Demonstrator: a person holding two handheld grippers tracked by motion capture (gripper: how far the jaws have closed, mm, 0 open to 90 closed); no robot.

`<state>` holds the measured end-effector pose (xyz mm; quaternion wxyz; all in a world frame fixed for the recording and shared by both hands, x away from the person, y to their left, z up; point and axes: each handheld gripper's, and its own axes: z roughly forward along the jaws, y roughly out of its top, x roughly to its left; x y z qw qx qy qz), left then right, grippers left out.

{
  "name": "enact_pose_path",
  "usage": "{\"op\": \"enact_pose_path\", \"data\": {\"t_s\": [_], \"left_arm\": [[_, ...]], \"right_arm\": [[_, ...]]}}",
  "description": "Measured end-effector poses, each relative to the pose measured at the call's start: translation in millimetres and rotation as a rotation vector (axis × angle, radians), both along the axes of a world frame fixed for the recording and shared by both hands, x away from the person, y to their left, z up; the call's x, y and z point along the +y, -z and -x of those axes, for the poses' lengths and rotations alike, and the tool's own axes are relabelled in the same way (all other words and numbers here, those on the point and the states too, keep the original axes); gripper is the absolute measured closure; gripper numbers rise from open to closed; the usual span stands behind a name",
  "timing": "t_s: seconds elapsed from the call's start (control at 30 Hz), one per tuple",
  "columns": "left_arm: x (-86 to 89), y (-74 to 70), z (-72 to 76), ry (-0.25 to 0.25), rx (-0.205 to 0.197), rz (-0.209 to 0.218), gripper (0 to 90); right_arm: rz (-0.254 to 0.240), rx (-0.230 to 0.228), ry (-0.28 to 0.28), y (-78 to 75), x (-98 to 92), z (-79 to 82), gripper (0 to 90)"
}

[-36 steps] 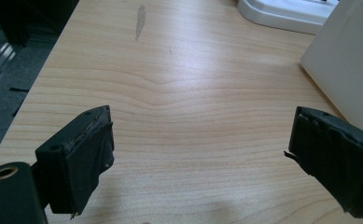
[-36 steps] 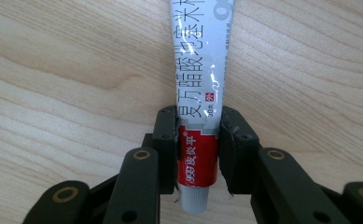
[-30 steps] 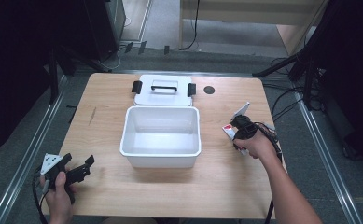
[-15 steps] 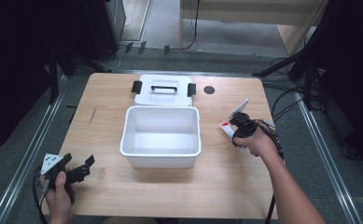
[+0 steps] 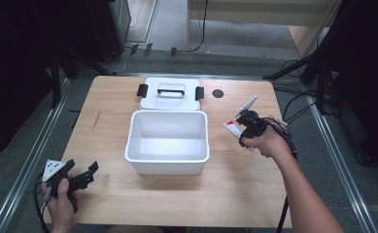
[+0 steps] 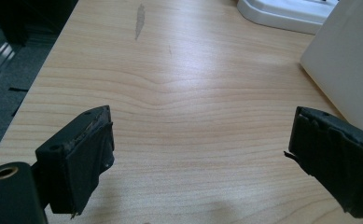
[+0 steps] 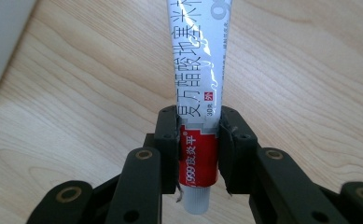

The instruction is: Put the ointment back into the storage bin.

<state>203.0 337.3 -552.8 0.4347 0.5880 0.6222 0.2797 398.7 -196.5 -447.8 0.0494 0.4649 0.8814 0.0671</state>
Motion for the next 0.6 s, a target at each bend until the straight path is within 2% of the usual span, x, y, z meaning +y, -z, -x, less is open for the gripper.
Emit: {"op": "enact_pose_path", "data": {"t_s": [0.3, 0.33, 0.6], "left_arm": [[-0.1, 0.0, -0.1, 0.0, -0.001, 0.001, 7.3], [-0.1, 0.0, -0.1, 0.0, 0.0, 0.0, 7.3], [-0.2, 0.0, -0.1, -0.001, 0.0, 0.0, 7.3]], "right_arm": [[-0.021, -0.035, -0.034, -26.0, 7.2, 2.4, 72.4], [-0.024, -0.045, -0.053, -32.2, 10.6, 2.7, 72.5], [-0.02, -0.053, -0.107, -50.9, 22.6, 1.8, 72.4]]}}
